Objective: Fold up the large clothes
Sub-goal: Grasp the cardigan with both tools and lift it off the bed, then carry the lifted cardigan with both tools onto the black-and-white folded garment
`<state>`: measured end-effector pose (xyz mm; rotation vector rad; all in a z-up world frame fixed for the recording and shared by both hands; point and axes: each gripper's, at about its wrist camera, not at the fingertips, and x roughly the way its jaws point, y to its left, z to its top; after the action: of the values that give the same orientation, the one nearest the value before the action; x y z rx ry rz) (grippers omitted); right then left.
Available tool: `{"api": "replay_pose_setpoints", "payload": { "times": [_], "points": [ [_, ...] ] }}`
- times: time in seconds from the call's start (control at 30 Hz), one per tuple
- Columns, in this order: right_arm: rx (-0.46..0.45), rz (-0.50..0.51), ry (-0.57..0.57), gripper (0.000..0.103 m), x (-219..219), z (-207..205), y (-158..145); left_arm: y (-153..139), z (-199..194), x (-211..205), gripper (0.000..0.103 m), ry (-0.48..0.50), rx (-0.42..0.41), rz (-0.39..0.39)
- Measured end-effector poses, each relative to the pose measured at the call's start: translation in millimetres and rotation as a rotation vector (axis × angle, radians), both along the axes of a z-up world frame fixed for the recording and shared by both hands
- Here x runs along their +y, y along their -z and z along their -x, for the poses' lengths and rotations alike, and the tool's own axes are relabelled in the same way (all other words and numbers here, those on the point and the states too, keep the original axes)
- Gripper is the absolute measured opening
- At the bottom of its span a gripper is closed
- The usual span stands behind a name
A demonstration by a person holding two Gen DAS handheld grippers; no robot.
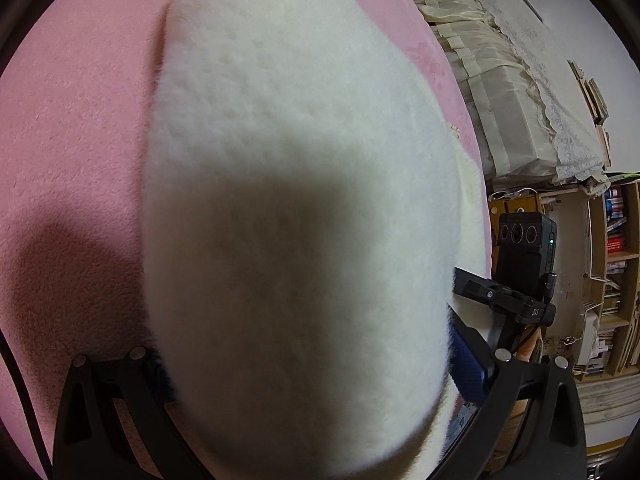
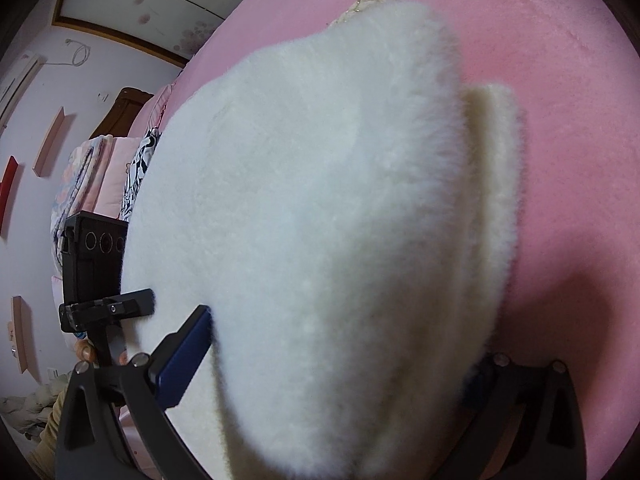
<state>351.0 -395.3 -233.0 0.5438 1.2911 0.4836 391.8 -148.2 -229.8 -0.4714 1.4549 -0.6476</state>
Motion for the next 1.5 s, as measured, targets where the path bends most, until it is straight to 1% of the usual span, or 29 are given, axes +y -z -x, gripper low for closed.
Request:
{"api": "replay_pose_setpoints", "payload": {
  "times": [0.1, 0.17, 0.27, 0.33, 0.4, 0.43, 0.5, 0.53, 0.6, 0.67, 0.77, 0.9, 1.0, 1.13, 1.2, 1.3, 1.37, 1.43, 1.5],
  "points": [
    [-0.007, 0.018, 0.009, 0.103, 3, 0, -1, -4, 1, -2, 0.103, -0.010, -0.015, -0.013],
    [-0.014, 0.032, 0.017, 0.102, 5, 2, -2, -8, 3, -7, 0.103, -0.010, -0.050, -0.045],
    [-0.028, 0.044, 0.047, 0.099, 5, 6, -3, -13, 5, -13, 0.101, -0.001, -0.103, -0.075],
    [-0.028, 0.034, 0.079, 0.095, 3, 10, -4, -14, 5, -9, 0.098, -0.007, -0.112, -0.068],
    [-0.041, 0.050, 0.100, 0.084, 5, 15, -9, -17, 6, -9, 0.094, -0.010, -0.134, -0.075],
    [-0.055, 0.076, 0.107, 0.081, 9, 18, -14, -19, 7, -6, 0.091, -0.014, -0.143, -0.079],
    [-0.066, 0.111, 0.126, 0.067, 17, 20, -23, -24, 10, -5, 0.086, -0.018, -0.170, -0.100],
    [-0.082, 0.142, 0.134, 0.063, 22, 22, -29, -29, 11, -6, 0.083, -0.020, -0.180, -0.110],
    [-0.085, 0.175, 0.154, 0.048, 27, 26, -38, -38, 14, -8, 0.079, -0.022, -0.196, -0.136],
    [-0.071, 0.190, 0.184, 0.043, 28, 28, -47, -46, 16, -7, 0.075, -0.030, -0.203, -0.147],
    [-0.057, 0.218, 0.195, 0.041, 35, 30, -59, -62, 19, -3, 0.072, -0.032, -0.219, -0.178],
    [-0.018, 0.191, 0.195, 0.039, 49, 39, -69, -81, 23, 12, 0.071, -0.025, -0.206, -0.198],
    [0.001, 0.178, 0.176, 0.039, 73, 50, -82, -98, 32, 37, 0.071, -0.024, -0.180, -0.207],
    [0.012, 0.158, 0.111, 0.039, 120, 56, -101, -126, 45, 89, 0.071, -0.056, -0.153, -0.229],
    [0.010, 0.138, 0.070, 0.039, 151, 52, -114, -145, 48, 124, 0.071, -0.086, -0.151, -0.243],
    [-0.017, 0.102, 0.003, 0.039, 197, 40, -133, -172, 47, 173, 0.071, -0.136, -0.167, -0.262],
    [-0.052, 0.078, -0.047, 0.038, 233, 25, -148, -196, 40, 217, 0.071, -0.172, -0.189, -0.279],
    [-0.092, 0.053, -0.090, 0.038, 266, 9, -161, -219, 29, 258, 0.071, -0.201, -0.221, -0.298],
    [-0.140, 0.023, -0.137, 0.038, 304, -15, -174, -240, 14, 302, 0.071, -0.220, -0.257, -0.315]
  ]
}}
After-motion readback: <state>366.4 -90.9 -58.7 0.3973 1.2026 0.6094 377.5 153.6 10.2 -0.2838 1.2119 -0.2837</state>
